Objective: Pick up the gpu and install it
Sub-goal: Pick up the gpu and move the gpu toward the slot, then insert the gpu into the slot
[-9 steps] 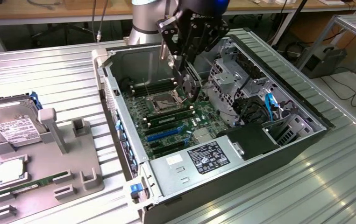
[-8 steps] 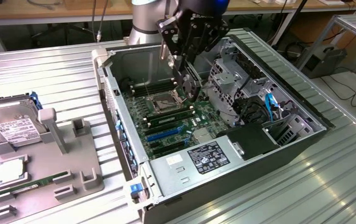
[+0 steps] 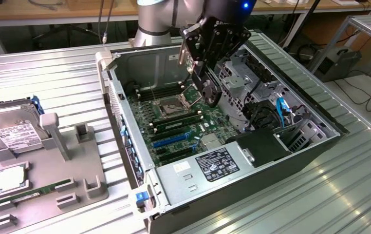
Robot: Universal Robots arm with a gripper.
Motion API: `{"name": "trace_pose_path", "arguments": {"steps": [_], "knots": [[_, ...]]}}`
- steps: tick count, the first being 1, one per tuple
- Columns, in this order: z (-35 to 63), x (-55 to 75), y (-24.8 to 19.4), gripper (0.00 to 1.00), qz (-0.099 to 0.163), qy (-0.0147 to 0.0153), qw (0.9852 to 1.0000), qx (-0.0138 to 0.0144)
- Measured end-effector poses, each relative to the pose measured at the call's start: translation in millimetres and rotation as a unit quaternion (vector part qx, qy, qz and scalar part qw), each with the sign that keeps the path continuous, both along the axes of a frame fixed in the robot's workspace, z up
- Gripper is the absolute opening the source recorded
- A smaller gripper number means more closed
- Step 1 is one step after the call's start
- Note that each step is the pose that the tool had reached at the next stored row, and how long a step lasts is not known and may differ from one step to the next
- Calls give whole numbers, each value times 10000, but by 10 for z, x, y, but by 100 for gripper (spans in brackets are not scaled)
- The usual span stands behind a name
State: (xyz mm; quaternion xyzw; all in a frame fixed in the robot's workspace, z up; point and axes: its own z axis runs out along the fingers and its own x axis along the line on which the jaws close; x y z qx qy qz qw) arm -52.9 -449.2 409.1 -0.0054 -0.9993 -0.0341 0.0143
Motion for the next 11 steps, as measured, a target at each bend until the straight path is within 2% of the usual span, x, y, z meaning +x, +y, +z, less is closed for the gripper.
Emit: {"name": "trace_pose_path", "arguments": {"steps": [11], "knots": [[0,0,0,26,0,0,10000,0]]}}
